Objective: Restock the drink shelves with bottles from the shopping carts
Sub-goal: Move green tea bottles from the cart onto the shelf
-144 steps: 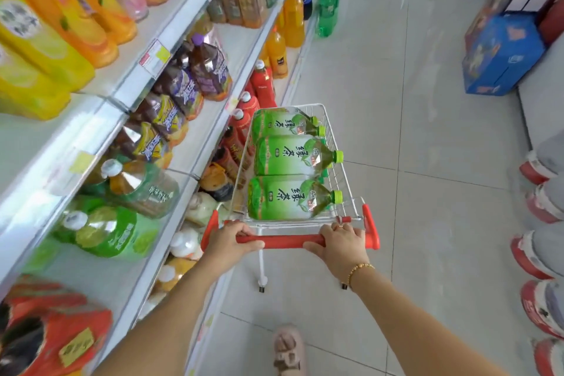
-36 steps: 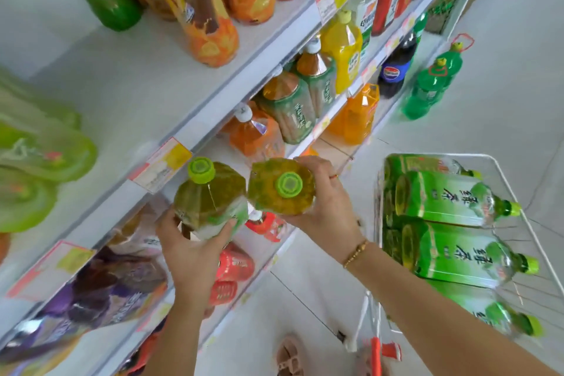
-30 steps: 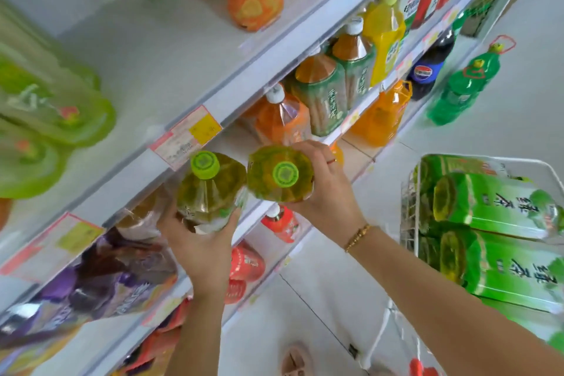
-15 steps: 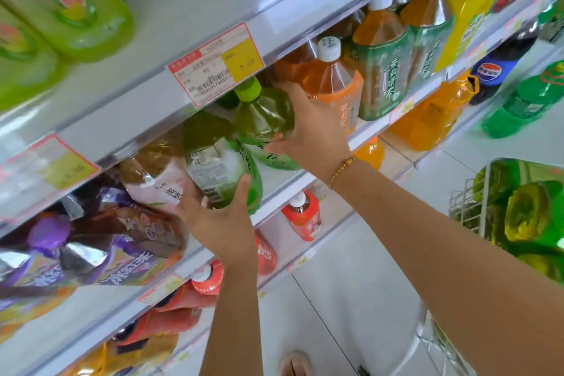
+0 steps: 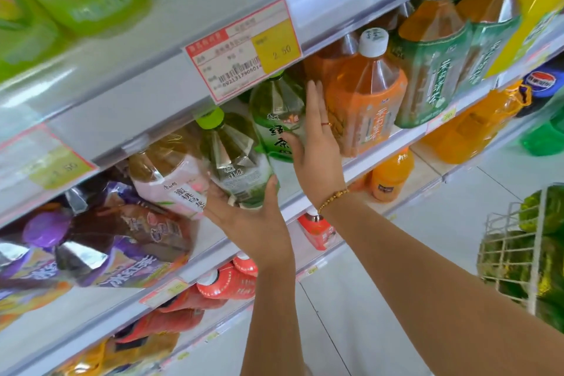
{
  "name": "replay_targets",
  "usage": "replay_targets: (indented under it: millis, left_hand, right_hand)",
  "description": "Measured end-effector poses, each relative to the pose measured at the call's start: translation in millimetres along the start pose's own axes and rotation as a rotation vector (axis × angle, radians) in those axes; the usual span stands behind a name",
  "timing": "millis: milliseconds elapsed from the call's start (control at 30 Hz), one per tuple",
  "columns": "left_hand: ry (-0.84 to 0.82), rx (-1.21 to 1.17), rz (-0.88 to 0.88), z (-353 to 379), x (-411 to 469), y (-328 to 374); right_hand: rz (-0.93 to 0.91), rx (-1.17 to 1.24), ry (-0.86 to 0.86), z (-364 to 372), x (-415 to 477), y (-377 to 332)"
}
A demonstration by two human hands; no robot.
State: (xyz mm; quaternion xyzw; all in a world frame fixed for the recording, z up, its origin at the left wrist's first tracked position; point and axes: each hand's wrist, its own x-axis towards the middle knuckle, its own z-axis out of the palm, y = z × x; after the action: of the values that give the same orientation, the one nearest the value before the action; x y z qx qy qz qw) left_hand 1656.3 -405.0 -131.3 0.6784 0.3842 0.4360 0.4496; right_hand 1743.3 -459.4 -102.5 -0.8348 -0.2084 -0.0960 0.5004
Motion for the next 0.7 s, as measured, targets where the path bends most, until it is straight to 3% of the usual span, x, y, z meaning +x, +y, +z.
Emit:
replay_targets:
  millis: [133,267,400,500,700]
  left_hand:
    - [0.005,-0.038,-0.027,4,-3,-1]
    - [0.002,-0.060,0.009,6,1,-7]
    - [-0.041,-0.103,0.040,6,4,-12]
    - [-0.083,-0.090,0.095,6,9,-16]
    - [-0.186,0.028,0.240,6,17,-25]
  right_hand:
    - [0.138,-0.019,0.022,11,-1,8]
    - [0.254,-0.407,-0.238,20,-1,28]
    - [0.169,-0.702,-0.325,12,22,28]
    - [0.119,-0.683,-0.309,6,36,12]
    - [-0.221,-0.508,-0.280,19,21,22]
